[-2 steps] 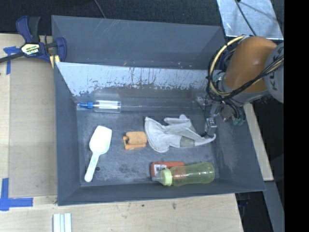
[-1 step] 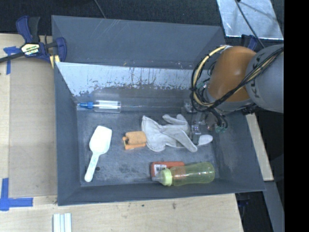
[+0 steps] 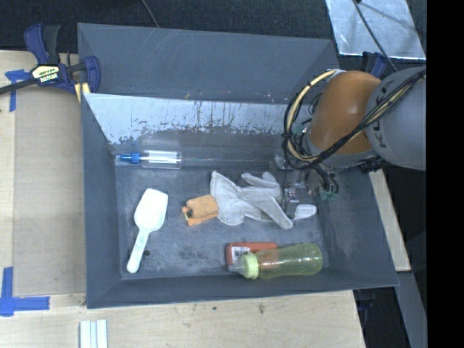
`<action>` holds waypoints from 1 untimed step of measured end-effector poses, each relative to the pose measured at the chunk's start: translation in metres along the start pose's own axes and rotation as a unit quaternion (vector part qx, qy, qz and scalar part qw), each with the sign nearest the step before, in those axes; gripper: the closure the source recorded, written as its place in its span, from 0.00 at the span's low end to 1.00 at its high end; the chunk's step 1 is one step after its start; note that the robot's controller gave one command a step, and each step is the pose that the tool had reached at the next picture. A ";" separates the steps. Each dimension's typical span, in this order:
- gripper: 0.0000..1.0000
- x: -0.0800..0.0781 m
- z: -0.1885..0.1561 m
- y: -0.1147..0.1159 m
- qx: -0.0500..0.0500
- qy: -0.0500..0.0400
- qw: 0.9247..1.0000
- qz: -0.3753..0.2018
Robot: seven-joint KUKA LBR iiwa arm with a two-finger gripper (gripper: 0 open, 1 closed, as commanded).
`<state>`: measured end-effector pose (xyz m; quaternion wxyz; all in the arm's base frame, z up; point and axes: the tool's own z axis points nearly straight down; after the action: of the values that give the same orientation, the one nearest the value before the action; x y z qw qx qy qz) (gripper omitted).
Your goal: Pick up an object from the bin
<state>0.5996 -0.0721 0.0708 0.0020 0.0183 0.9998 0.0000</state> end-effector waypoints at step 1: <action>0.00 -0.011 -0.018 0.016 0.000 0.001 0.999 0.036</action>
Offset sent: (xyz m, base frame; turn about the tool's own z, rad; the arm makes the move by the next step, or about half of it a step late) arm 0.0199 0.0094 0.0382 0.3631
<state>0.6112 -0.0563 0.0892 0.0011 0.0539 0.9985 -0.0004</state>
